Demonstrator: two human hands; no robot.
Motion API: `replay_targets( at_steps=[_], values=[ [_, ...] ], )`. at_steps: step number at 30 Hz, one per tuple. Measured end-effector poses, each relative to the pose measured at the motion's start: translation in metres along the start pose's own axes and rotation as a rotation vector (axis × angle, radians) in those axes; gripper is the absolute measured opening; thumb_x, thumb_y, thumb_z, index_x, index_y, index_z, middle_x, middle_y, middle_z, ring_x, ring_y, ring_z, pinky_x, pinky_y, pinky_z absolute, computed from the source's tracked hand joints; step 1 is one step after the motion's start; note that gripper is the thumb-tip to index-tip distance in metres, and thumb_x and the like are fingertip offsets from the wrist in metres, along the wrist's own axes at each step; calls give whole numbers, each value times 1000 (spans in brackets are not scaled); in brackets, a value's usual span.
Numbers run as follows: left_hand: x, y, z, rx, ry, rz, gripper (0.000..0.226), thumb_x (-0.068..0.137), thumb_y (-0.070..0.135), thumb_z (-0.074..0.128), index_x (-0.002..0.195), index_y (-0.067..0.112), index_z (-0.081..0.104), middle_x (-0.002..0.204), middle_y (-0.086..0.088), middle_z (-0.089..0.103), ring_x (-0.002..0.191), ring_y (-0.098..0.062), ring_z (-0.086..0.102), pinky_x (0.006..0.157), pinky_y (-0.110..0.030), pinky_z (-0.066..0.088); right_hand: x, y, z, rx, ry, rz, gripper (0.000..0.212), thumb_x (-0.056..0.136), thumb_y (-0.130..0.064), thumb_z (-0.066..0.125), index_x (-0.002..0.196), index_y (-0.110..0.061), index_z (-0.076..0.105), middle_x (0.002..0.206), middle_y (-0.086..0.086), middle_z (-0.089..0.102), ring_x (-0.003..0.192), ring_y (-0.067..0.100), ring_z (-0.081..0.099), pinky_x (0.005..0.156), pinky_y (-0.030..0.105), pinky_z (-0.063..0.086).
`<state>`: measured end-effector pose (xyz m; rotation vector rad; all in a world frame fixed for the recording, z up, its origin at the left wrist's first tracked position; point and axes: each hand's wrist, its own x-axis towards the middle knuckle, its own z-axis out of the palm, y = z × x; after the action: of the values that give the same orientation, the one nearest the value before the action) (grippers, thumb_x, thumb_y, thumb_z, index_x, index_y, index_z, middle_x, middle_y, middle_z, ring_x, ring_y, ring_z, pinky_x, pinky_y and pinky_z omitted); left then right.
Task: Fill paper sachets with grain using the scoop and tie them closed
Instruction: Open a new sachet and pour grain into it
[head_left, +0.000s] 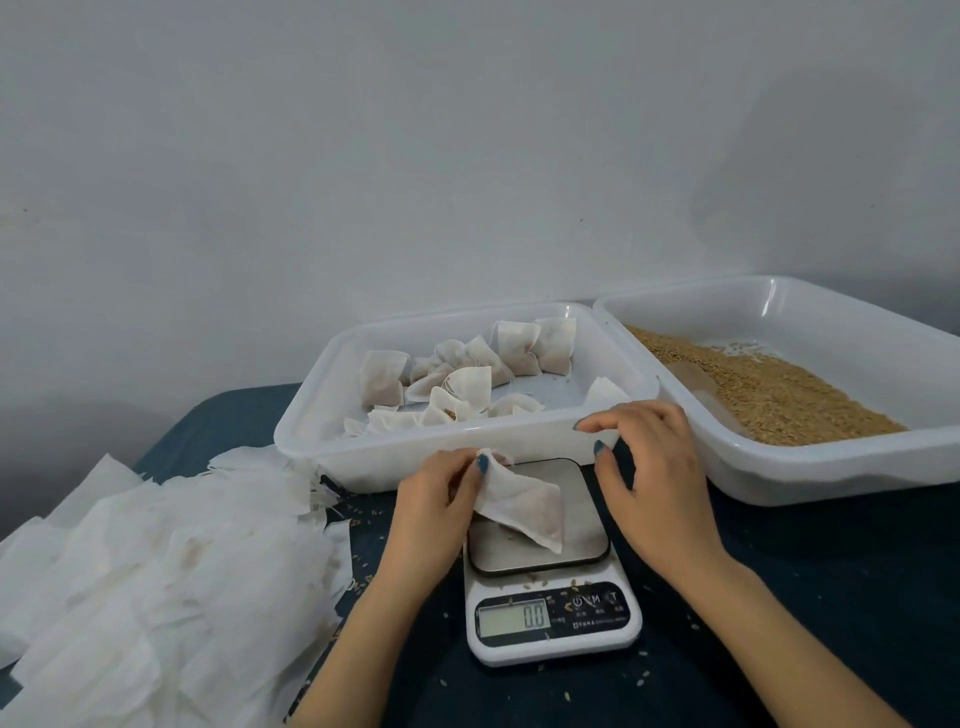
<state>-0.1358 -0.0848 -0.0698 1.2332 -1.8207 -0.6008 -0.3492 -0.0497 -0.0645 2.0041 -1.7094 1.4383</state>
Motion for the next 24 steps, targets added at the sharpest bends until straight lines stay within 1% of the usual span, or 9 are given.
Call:
replay_targets(
  at_steps=[1, 2, 4, 6, 9, 11, 15, 19, 24],
  values=[
    [0, -1, -1, 5, 5, -15, 27, 101, 35, 49, 87, 26, 70, 81, 15, 67, 79, 0, 60, 64, -11, 41, -1, 0, -1, 23, -12, 17, 28, 84, -5, 64, 102, -26, 65, 100, -17, 58, 107, -2, 39, 88, 3, 31],
    [-1, -2, -2, 15, 6, -25, 39, 100, 46, 46, 81, 19, 66, 71, 12, 63, 69, -5, 56, 60, -16, 39, -2, 0, -1, 40, -35, 29, 28, 84, -5, 65, 101, -27, 65, 99, -21, 57, 105, -3, 40, 85, 4, 34],
    [-1, -2, -4, 68, -7, -26, 51, 95, 58, 40, 73, 17, 60, 60, 11, 53, 60, -4, 49, 55, -17, 36, -6, 1, 0, 68, -85, 37, 26, 85, -7, 64, 99, -29, 64, 97, -31, 53, 102, -1, 46, 77, 11, 43],
    [-2, -2, -7, 131, -3, -22, 46, 94, 60, 40, 74, 25, 61, 65, 15, 59, 68, 0, 55, 59, -14, 39, -8, 1, 1, 81, -112, 44, 21, 87, -11, 63, 100, -29, 65, 96, -36, 50, 99, 2, 50, 73, 21, 49],
    [-2, 0, -13, 132, 46, -36, 37, 95, 59, 41, 71, 37, 59, 73, 23, 64, 81, 10, 57, 63, -8, 40, -9, 1, 1, 65, -126, 47, 17, 88, -17, 61, 100, -29, 65, 95, -33, 48, 101, 2, 50, 71, 34, 54],
    [-1, 1, -15, 128, 62, -48, 33, 96, 56, 44, 70, 41, 57, 72, 27, 63, 80, 14, 57, 62, -4, 37, -9, 1, 2, 62, -127, 49, 17, 88, -17, 61, 99, -29, 64, 94, -32, 47, 100, 3, 50, 70, 35, 54],
    [-1, -2, -16, 122, 50, -65, 23, 97, 52, 49, 83, 42, 63, 83, 24, 67, 87, 16, 56, 64, -1, 38, -8, 2, 1, 56, -120, 52, 18, 88, -14, 63, 99, -28, 65, 92, -32, 47, 100, 4, 50, 67, 36, 54],
    [-1, -1, -16, 128, 43, -64, 20, 97, 50, 50, 83, 43, 61, 83, 24, 67, 87, 17, 56, 66, 0, 38, -7, 1, -1, 42, -100, 54, 21, 86, -10, 65, 98, -26, 66, 89, -34, 46, 99, 6, 51, 65, 34, 54],
    [-2, -1, -15, 186, 35, -84, 24, 94, 57, 47, 80, 40, 59, 80, 19, 65, 82, 13, 56, 60, -8, 39, -7, 1, -1, 36, -109, 64, 22, 85, -9, 65, 98, -27, 66, 89, -35, 45, 98, 4, 50, 66, 32, 53]
  ],
)
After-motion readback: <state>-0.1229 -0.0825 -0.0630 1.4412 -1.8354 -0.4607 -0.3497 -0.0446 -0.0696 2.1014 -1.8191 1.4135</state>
